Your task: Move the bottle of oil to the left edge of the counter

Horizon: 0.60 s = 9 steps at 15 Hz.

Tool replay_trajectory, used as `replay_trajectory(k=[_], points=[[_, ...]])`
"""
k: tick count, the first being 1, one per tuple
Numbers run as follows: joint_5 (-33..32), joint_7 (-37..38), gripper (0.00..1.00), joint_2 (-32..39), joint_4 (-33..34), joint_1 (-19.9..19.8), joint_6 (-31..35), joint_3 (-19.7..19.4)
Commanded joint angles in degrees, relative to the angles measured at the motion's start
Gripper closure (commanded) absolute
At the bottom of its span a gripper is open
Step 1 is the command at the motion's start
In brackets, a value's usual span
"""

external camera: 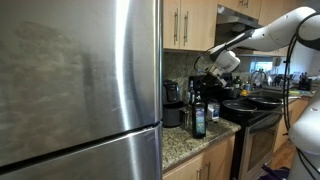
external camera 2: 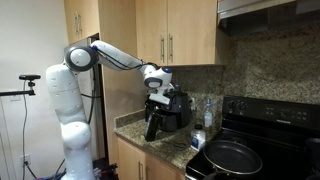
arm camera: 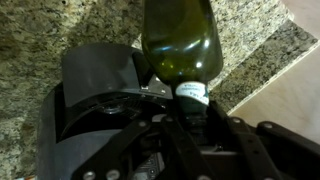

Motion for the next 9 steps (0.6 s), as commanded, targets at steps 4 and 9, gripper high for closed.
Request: replay_trajectory(k=[4,9], points=[[0.2,-6.2,0.94,2.9,3.0,6.5,0.1,4.3],[7.9,-15.5,0.94,7.5,7.4,9.4,6.2,6.9]])
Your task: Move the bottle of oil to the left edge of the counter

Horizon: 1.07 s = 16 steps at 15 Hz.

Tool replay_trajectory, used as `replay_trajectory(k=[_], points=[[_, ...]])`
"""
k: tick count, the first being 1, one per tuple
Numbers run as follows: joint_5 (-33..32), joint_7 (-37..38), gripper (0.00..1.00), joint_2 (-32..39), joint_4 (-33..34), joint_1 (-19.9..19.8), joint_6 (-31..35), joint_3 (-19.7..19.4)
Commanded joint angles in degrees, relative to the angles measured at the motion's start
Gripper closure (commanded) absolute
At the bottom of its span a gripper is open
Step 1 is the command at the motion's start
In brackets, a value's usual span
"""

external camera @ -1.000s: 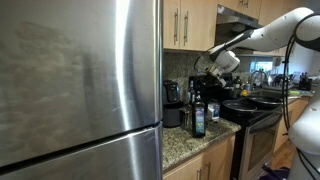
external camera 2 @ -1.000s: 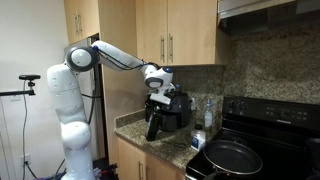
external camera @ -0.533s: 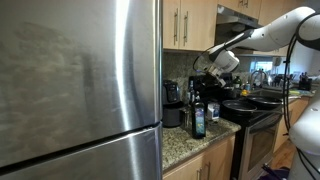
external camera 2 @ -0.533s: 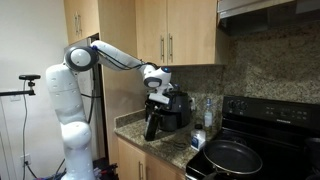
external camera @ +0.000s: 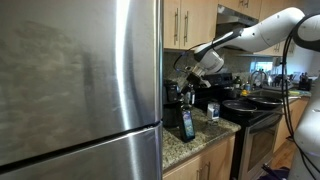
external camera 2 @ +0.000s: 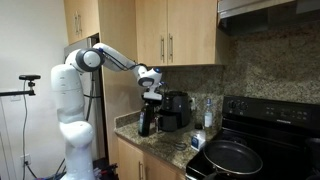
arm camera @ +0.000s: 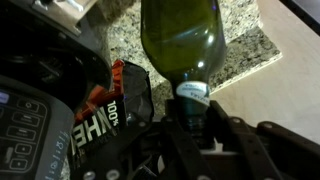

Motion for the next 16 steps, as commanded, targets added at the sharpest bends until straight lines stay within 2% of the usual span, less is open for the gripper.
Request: replay_trajectory(k=[1,5,6,9,10,12,16], points=[[7.7,-9.7,0.94,4.5,4.0,0.7,5.4,1.6],[17.3,-21.1,0.94,6.1,4.6,0.2,7.0,3.1],[13.2,-16.5,0.74,5.6,3.4,0.2,6.5,3.0],[15.2,-19.1,0.74,6.1,3.6,0.2,6.6,3.1],[15.2,-19.1,0.94,6.1,3.6,0.2,6.6,3.1],[11.4,-16.5,0.94,8.6,5.7,1.6,6.5,4.4],[6.7,-16.8,0.94,13.5,10.8,4.7,6.2,8.6]])
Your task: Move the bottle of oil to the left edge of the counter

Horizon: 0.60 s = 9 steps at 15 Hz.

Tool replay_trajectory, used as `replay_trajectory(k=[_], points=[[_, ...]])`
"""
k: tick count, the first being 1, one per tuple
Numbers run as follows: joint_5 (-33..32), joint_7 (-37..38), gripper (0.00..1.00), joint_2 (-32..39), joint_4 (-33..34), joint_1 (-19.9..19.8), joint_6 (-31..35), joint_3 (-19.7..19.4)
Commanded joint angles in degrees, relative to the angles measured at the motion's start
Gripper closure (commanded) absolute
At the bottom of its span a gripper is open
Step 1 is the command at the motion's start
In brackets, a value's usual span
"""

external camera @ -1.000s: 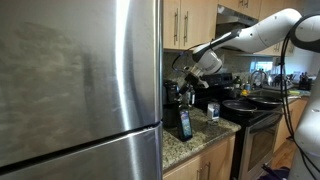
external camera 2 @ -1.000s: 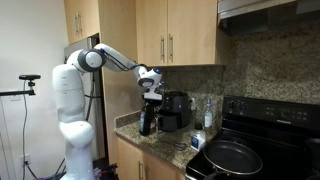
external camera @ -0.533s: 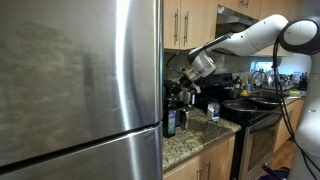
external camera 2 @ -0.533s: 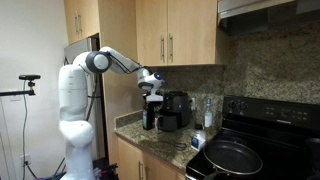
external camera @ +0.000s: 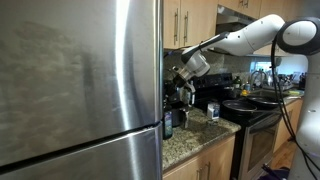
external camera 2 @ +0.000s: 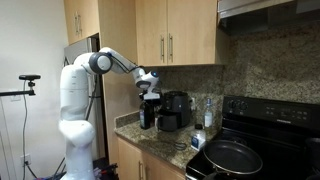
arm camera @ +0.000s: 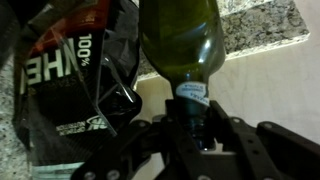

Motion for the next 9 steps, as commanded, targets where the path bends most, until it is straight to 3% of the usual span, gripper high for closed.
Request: replay_trajectory(k=[1,5,9], points=[[-3.1,-0.7,0.94,6.2,5.4,2.4,-0.3,3.4],[-2.3,-3.2,0.94,9.5,9.1,2.9,0.5,5.4],[6.4,-11.4,0.94,11.5,11.2,2.1,1.6,7.2]])
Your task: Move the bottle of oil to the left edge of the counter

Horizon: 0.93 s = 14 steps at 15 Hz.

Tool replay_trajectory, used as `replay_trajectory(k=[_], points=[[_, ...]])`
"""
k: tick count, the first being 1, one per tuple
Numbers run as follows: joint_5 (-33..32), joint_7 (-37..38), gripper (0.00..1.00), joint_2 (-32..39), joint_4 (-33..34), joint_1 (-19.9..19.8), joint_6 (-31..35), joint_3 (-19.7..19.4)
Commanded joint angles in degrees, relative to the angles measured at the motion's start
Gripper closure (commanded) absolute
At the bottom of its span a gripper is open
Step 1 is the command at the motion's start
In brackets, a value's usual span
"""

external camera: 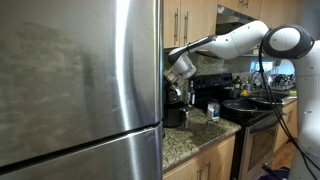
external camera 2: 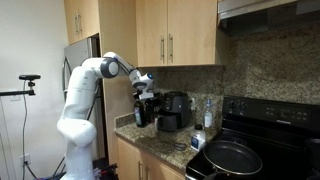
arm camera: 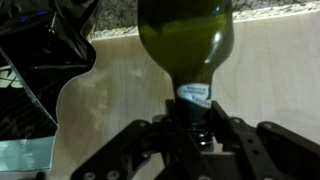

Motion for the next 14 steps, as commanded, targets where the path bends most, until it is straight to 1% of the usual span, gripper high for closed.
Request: replay_trajectory(k=[1,3,5,7,9,10,13,14], points=[[8.2,-9.9,0.94,2.9,1.9,-1.3,2.0,1.9],[12.6,-14.9,0.94,3.4,1.9,-0.9,2.8,2.1],[15.7,-19.9,0.94,3.6,1.9,-0.3,3.7,2.1],[18.3,-23.6,0.94,4.0,2.2,-0.2,4.0,2.0],[23.0,-26.5,0.94,4.6,2.9,-0.5,3.4,2.1],[25.8,-28.3,0.94,4.8,3.0,-0.5,3.9,2.1],[36.9,-32.2,0.94,5.4,2.5,-1.3,1.7,1.4],[39.9,-32.8,0.94,5.4,2.2,-0.8,2.8,1.0]])
